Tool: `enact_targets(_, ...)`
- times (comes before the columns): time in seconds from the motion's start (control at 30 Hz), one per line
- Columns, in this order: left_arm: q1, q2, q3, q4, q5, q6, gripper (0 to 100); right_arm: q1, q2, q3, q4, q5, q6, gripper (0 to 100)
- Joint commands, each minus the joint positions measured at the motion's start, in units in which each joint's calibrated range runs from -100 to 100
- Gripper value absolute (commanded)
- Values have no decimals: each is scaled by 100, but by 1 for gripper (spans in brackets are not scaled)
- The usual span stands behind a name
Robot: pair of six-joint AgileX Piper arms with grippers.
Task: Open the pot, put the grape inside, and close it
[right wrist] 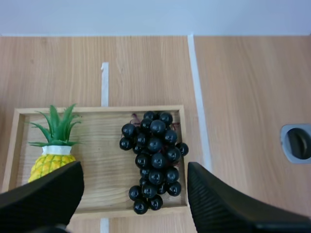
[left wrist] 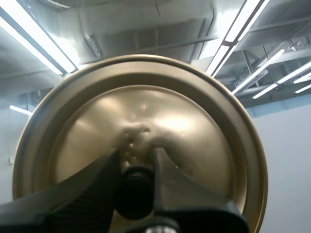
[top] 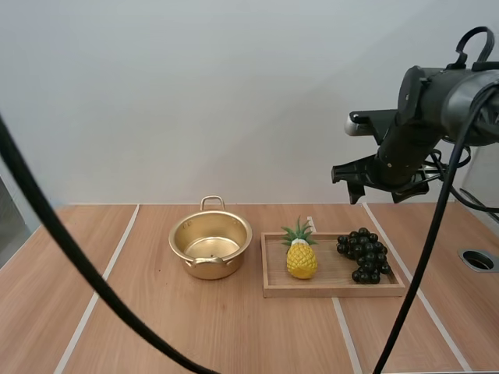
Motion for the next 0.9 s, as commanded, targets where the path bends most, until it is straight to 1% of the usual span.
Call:
enact_targets(0.0, 12, -55, -378, 42, -52, -59, 0, -16, 288, -1, 0, -17, -62, 100)
enact_targets(0.17, 12, -104, -900, 42, 407, -59, 0, -16, 850, -1, 0, -71, 1, 100)
enact_targets(0.47, 12, -104, -1564, 42, 1068, -46, 0, -16, 1649, -1, 0, -906, 16, 100)
enact_targets(0.63, 12, -104, -1674, 42, 1331, -19, 0, -16, 1917, -1, 0, -1254, 16, 100)
enact_targets(0.87, 12, -104, -1674, 42, 1403, -19, 0, -16, 2329, -1, -325, -1390, 63, 100)
